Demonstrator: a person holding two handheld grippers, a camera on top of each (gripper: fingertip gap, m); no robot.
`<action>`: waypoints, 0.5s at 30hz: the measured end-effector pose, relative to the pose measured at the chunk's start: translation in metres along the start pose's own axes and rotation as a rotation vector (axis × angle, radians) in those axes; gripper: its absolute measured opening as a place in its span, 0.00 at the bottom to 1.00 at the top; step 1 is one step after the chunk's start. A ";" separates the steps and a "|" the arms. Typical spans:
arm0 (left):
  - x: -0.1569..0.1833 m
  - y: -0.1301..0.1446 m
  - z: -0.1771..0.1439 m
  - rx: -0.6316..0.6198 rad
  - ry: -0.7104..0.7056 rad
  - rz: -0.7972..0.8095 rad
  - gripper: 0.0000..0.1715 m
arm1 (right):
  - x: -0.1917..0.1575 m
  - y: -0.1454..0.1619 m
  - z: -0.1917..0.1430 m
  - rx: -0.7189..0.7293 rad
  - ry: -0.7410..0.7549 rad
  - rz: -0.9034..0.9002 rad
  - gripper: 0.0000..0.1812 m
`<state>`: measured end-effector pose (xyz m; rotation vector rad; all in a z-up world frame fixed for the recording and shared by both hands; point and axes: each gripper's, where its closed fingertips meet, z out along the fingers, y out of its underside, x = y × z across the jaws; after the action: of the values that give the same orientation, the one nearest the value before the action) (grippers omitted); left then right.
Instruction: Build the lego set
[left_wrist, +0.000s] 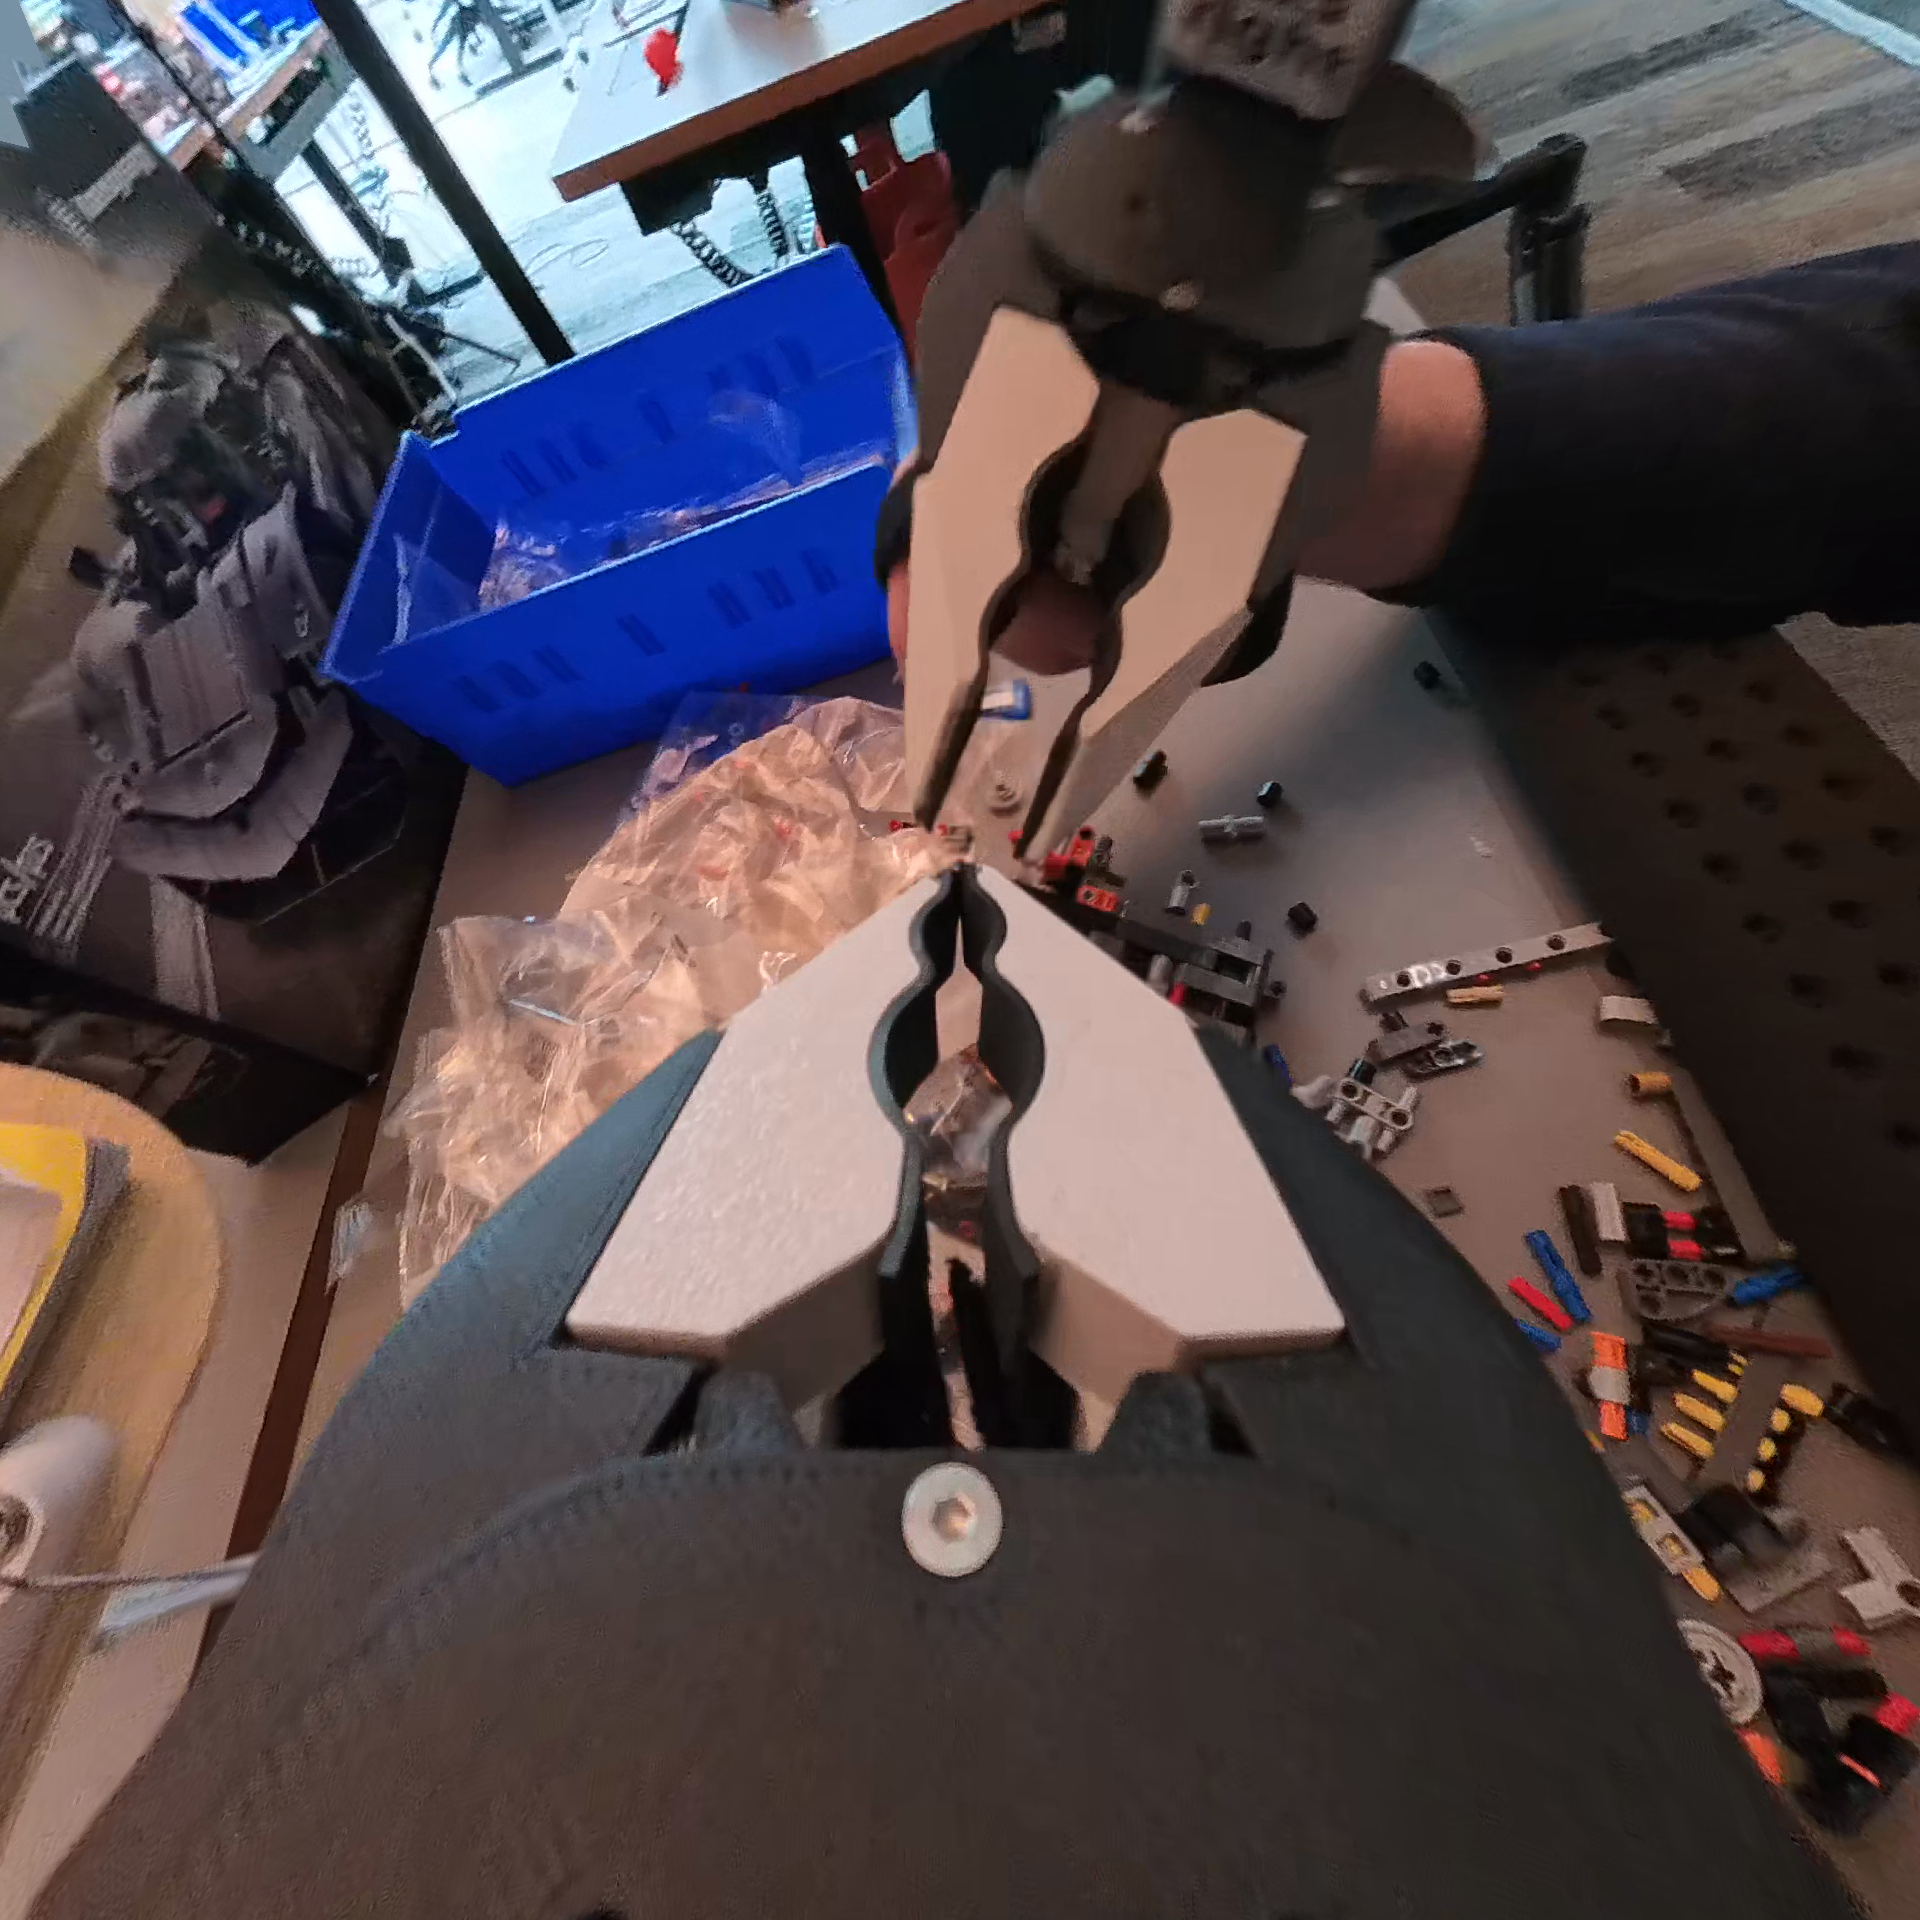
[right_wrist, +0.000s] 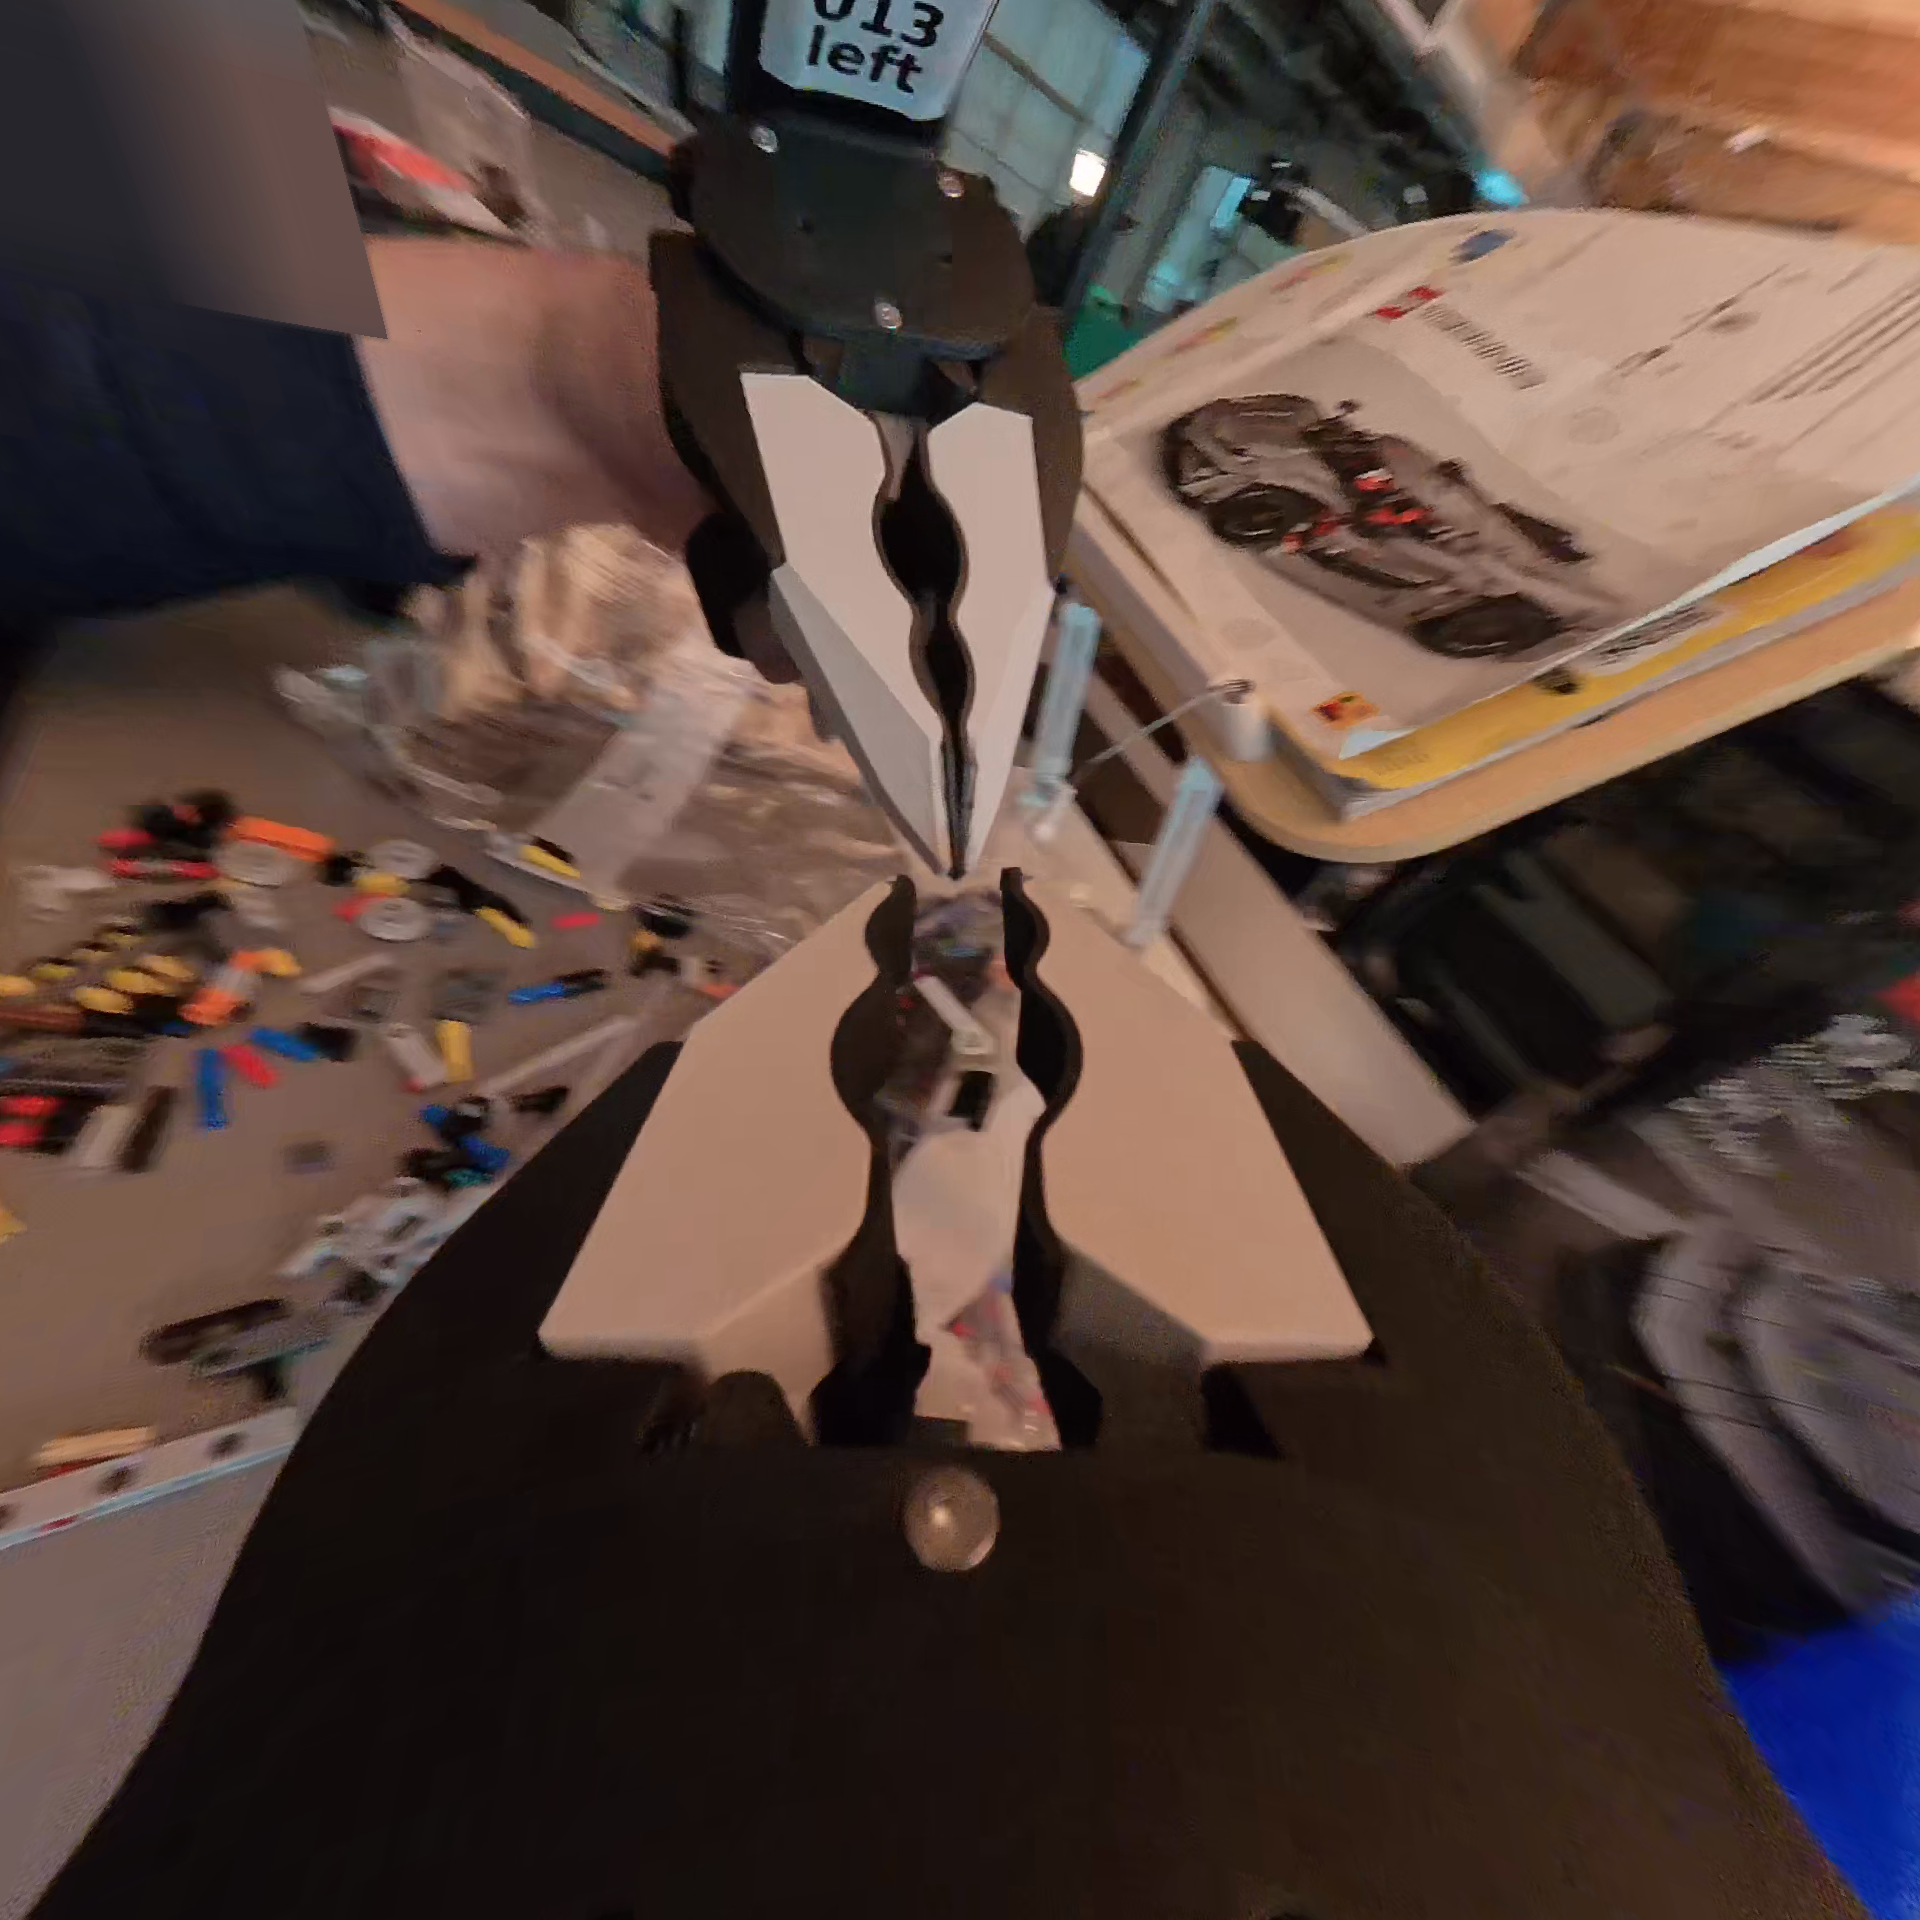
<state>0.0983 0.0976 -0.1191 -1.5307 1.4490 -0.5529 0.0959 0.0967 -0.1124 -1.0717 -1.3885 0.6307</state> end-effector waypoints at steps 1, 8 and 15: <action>-0.004 0.002 0.001 -0.003 -0.016 -0.017 0.00 | 0.002 -0.001 0.000 -0.013 0.040 -0.053 0.07; -0.013 0.023 0.004 -0.094 -0.036 -0.095 0.00 | -0.018 0.014 0.012 -0.101 -0.043 -0.104 0.04; -0.025 0.046 -0.010 -0.172 -0.090 -0.135 0.01 | -0.052 0.039 0.034 -0.236 -0.198 -0.042 0.12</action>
<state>0.0606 0.1237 -0.1459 -1.7759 1.3605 -0.4417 0.0653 0.0753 -0.1753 -1.1866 -1.6847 0.5634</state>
